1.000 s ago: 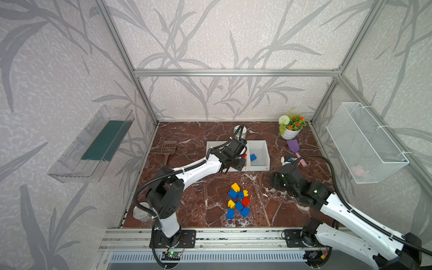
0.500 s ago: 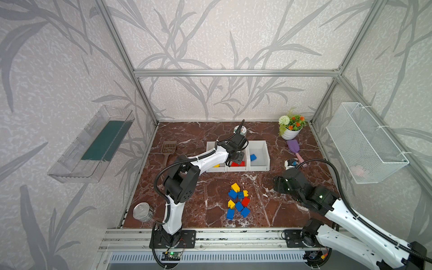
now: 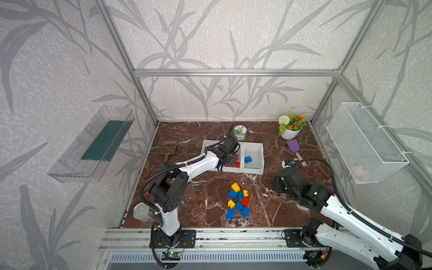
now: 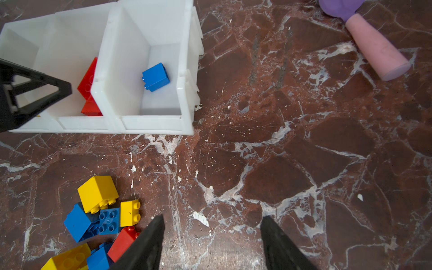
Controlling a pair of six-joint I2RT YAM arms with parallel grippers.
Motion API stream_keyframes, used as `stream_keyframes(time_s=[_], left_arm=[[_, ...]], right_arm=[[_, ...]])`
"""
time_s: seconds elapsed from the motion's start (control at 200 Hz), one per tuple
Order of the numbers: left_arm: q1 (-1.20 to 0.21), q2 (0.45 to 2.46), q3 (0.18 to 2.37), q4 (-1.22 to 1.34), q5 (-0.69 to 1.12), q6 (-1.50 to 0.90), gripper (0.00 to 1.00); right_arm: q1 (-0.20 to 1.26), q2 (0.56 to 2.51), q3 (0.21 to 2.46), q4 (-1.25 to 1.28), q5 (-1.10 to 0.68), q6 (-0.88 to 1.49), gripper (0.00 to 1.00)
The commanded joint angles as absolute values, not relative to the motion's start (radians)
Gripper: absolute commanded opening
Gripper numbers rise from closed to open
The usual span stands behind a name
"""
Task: Sort the legos into containers by color
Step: Place the lego in the container, then pick up the lego from the bottom-center of the table.
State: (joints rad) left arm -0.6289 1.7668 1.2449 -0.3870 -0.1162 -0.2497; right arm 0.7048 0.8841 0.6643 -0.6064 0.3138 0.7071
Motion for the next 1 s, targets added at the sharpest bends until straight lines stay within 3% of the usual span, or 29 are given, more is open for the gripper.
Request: stream_keyframes(time_s=[0.0,0.24,0.49,0.995], left_arm=[[-0.604,1.653,1.178,-0.366,-0.118,-0.296,0.58],[-0.603,1.500,1.036,-0.239,0.001,-0.302,0.58],[-0.557,1.341,0.929,-0.274,-0.096,-0.417,0.59],[-0.422,1.059,0.665,-0.361,-0.138,-0.548,0.61]], right_arm=[[0.701,0.920,0.656,-0.572,0.282,0.680,0.66],[0.701,1.009,0.678,-0.516,0.221,0.644,0.66],[0.722,1.112,0.748,-0.523,0.121,0.552,0.66],[1.015,1.461,0.970,-0.506,0.035,0.459,0.63]])
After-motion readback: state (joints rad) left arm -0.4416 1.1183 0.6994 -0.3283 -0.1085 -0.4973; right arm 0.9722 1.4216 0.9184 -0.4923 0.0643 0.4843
